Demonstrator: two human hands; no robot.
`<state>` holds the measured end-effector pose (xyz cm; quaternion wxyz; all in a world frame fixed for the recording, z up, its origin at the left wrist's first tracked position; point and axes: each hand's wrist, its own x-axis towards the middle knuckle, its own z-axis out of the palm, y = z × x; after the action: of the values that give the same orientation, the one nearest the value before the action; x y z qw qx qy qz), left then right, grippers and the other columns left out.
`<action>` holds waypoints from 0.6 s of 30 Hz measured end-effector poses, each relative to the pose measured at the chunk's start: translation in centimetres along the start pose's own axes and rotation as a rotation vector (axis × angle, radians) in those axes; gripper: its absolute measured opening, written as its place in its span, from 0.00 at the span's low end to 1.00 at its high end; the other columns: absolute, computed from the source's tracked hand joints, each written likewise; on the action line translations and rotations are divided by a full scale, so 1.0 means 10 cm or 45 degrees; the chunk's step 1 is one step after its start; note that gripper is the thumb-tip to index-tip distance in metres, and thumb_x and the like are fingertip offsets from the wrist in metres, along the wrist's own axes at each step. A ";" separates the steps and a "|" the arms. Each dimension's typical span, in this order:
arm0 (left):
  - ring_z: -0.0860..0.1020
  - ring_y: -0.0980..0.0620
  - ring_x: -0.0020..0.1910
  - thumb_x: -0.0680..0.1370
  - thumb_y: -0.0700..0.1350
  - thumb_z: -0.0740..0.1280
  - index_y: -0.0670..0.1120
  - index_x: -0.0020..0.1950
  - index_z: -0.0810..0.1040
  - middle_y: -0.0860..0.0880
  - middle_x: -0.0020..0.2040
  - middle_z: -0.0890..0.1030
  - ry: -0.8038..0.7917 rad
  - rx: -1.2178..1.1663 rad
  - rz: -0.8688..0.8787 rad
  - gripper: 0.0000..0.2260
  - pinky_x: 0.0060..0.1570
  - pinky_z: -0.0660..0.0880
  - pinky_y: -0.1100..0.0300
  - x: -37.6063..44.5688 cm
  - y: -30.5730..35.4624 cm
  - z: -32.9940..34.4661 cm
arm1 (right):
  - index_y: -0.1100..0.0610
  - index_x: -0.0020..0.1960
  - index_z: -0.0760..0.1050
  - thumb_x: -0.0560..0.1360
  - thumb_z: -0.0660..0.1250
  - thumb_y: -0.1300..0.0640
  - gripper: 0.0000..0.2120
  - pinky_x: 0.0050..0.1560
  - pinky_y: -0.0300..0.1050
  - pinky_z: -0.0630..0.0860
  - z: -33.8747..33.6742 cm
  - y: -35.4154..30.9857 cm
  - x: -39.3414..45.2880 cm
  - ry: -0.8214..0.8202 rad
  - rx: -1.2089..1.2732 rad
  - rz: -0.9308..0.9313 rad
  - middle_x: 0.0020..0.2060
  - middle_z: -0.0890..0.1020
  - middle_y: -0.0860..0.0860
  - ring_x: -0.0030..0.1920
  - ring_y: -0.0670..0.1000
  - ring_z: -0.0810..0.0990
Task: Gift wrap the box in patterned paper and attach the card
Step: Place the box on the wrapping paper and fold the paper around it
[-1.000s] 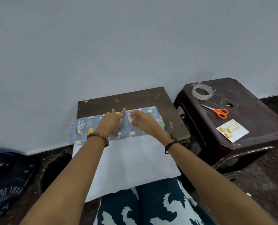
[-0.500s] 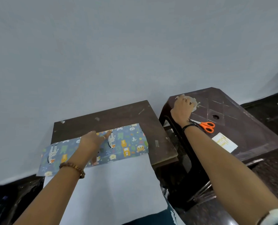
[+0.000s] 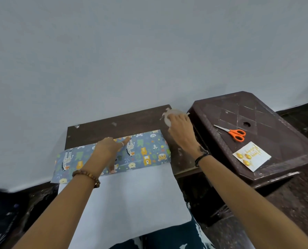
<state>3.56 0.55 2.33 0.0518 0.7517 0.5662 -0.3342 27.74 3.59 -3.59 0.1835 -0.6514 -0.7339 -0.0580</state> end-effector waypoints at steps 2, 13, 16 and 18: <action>0.67 0.41 0.68 0.65 0.51 0.78 0.58 0.75 0.37 0.39 0.68 0.66 0.003 -0.040 0.017 0.55 0.59 0.72 0.53 -0.01 -0.01 0.01 | 0.58 0.60 0.73 0.73 0.61 0.67 0.16 0.63 0.48 0.65 0.08 -0.06 -0.14 -0.018 0.109 -0.015 0.54 0.79 0.54 0.57 0.55 0.74; 0.65 0.38 0.69 0.65 0.55 0.77 0.59 0.75 0.40 0.36 0.73 0.58 0.043 -0.056 0.050 0.53 0.63 0.69 0.51 0.04 -0.11 0.11 | 0.58 0.53 0.81 0.75 0.64 0.62 0.09 0.53 0.48 0.69 0.11 0.14 -0.40 0.009 0.143 0.131 0.48 0.82 0.53 0.52 0.55 0.75; 0.66 0.38 0.69 0.65 0.55 0.77 0.60 0.75 0.40 0.36 0.73 0.59 0.042 -0.067 0.053 0.53 0.62 0.70 0.51 0.04 -0.12 0.11 | 0.60 0.51 0.81 0.74 0.66 0.63 0.08 0.45 0.46 0.71 0.14 0.17 -0.44 0.076 0.132 0.093 0.46 0.80 0.55 0.47 0.56 0.76; 0.66 0.38 0.68 0.64 0.55 0.77 0.60 0.75 0.40 0.37 0.73 0.59 0.045 -0.070 0.054 0.53 0.62 0.70 0.51 0.05 -0.12 0.11 | 0.61 0.49 0.79 0.74 0.67 0.63 0.05 0.42 0.46 0.73 0.16 0.19 -0.46 0.079 0.171 0.123 0.47 0.78 0.55 0.45 0.55 0.77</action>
<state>2.10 0.85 1.52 0.0694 0.7677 0.5599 -0.3040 29.65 0.05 -6.99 0.2519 -0.6703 -0.6978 -0.0199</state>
